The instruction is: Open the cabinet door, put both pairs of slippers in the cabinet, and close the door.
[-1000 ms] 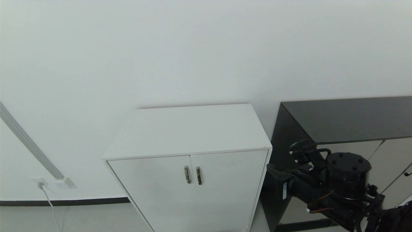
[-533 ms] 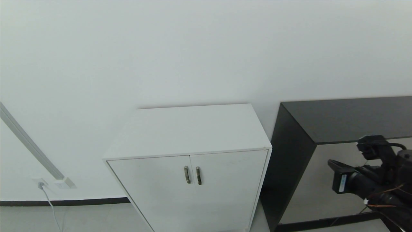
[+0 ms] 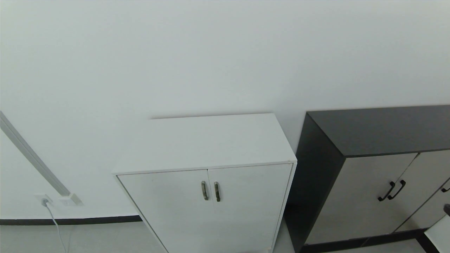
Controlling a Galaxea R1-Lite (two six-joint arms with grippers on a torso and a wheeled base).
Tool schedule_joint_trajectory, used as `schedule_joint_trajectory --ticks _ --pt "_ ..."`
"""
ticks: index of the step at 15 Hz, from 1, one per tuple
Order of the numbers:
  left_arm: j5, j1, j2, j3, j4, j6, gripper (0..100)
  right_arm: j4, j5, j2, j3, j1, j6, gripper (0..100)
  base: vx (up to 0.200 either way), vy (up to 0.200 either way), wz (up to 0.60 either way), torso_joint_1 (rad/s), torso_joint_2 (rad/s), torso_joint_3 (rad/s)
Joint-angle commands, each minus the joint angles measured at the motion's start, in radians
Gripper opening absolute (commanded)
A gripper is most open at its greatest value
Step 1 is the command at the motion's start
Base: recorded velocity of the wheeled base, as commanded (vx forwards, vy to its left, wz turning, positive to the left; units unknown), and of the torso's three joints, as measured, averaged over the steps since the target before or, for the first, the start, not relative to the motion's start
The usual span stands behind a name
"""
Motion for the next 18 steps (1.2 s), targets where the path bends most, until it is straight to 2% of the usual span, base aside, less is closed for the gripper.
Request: schedule_joint_trajectory --ticks 1,5,8,13,16,17,18 --pt "0.000 0.000 0.001 0.000 0.000 -0.001 0 0.264 0.065 -0.397 -0.008 -0.015 -0.008 0 0.000 0.000 0.00 0.000 0.00 0.000" --pt "0.000 0.000 0.001 0.000 0.000 -0.001 0 0.420 0.111 -0.588 0.034 -0.013 -0.008 0 0.000 0.000 0.00 0.000 0.00 0.000" --pt "-0.002 0.000 0.001 0.000 0.000 0.001 0 0.420 0.222 -0.673 0.106 -0.013 -0.009 0 0.000 0.000 0.00 0.000 0.00 0.000" --pt "-0.002 0.000 0.001 0.000 0.000 0.001 0 0.409 0.243 -0.702 0.182 -0.013 -0.025 0 0.000 0.000 0.00 0.000 0.00 0.000" --pt "-0.002 0.000 0.001 0.000 0.000 0.001 0 0.406 0.254 -0.700 0.185 -0.018 -0.028 0 0.000 0.000 0.00 0.000 0.00 0.000" --pt "-0.002 0.000 0.001 -0.001 0.000 0.001 0 0.408 0.254 -0.688 0.184 -0.046 -0.029 0 0.000 0.000 0.00 0.000 0.00 0.000" --pt "-0.002 0.000 0.001 0.000 0.000 0.001 0 0.406 0.254 -0.645 0.184 -0.168 -0.031 0 0.000 0.000 0.00 0.000 0.00 0.000"
